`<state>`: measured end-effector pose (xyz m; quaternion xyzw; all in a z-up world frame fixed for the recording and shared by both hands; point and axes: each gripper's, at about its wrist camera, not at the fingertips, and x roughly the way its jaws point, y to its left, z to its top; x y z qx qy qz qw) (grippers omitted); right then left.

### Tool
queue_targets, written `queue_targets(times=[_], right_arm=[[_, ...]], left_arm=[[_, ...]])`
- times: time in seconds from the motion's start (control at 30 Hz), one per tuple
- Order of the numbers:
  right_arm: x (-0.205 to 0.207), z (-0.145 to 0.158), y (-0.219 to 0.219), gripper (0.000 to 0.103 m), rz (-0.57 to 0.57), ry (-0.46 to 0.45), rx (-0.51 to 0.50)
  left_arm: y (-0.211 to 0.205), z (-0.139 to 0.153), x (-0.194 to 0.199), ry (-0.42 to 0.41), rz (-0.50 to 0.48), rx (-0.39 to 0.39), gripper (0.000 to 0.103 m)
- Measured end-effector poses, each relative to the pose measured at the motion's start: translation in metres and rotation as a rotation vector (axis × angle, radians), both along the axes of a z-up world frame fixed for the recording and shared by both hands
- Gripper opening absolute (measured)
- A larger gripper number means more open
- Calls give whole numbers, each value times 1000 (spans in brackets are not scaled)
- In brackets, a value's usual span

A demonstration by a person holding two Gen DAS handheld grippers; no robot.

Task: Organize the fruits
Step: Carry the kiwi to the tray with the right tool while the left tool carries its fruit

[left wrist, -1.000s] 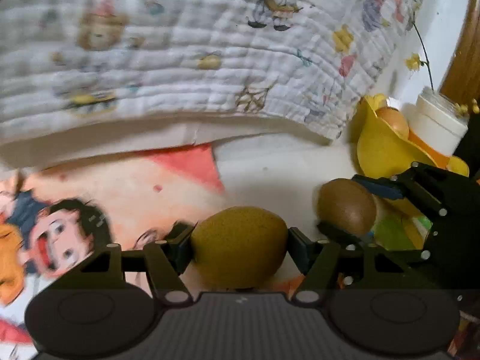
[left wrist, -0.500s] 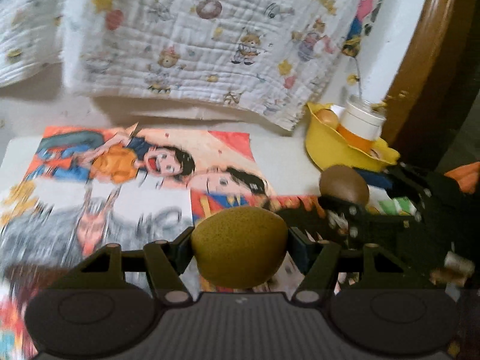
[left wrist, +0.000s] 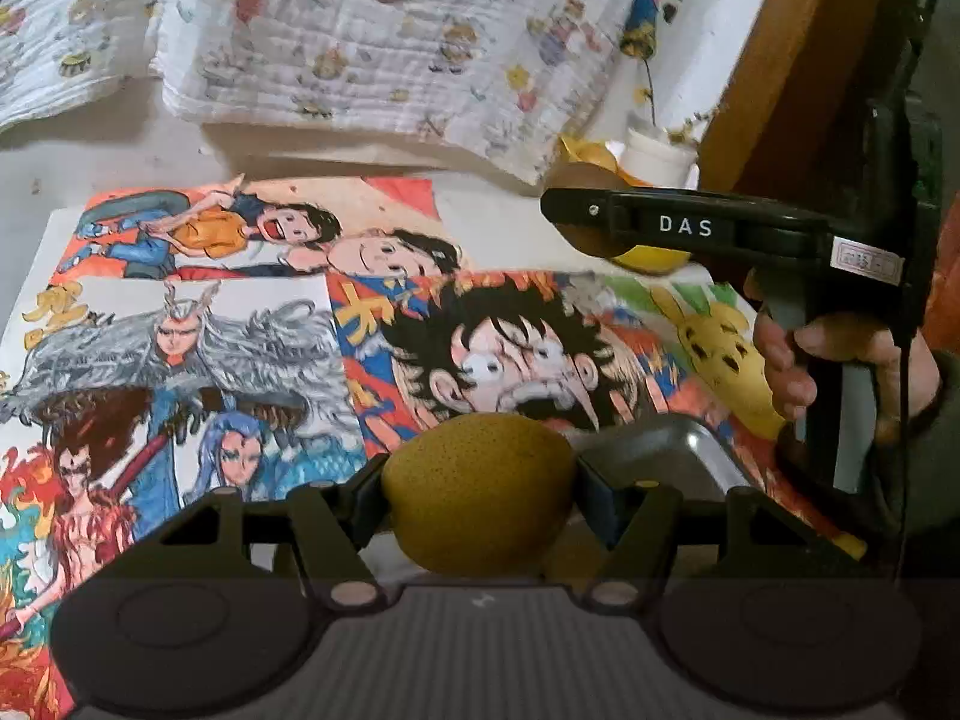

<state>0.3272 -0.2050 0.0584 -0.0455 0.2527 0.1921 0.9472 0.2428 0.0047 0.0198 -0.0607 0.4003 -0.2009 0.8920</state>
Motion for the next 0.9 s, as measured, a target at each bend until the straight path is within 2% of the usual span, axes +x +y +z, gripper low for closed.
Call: queue_targets(times=[0.2,0.3,0.4,0.53,0.73,0.83,0.9], right_arm=[[-69,-13,-37,56,-140,17,90],[-107,-26,-50,57,-191,36,79],[-132,-41,-54,57,-175,55,25],[-140,-53,-57,57,-127,83,-27],[-128,-64,-53,57,-67,105,-76],[-129,-69,-44,57,-26,71,-150],[-129,-69,-43,57,-19,59,-158]], left_arm=[[-10,-5,-15,-14,-59,-1,69],[-22,-7,-12,-14,-95,3,69],[-37,-10,-5,-14,-137,22,69],[-49,-16,9,16,-156,33,69],[-67,-21,26,24,-212,94,69],[-78,-23,30,19,-253,114,69],[-82,-27,32,30,-264,131,70]])
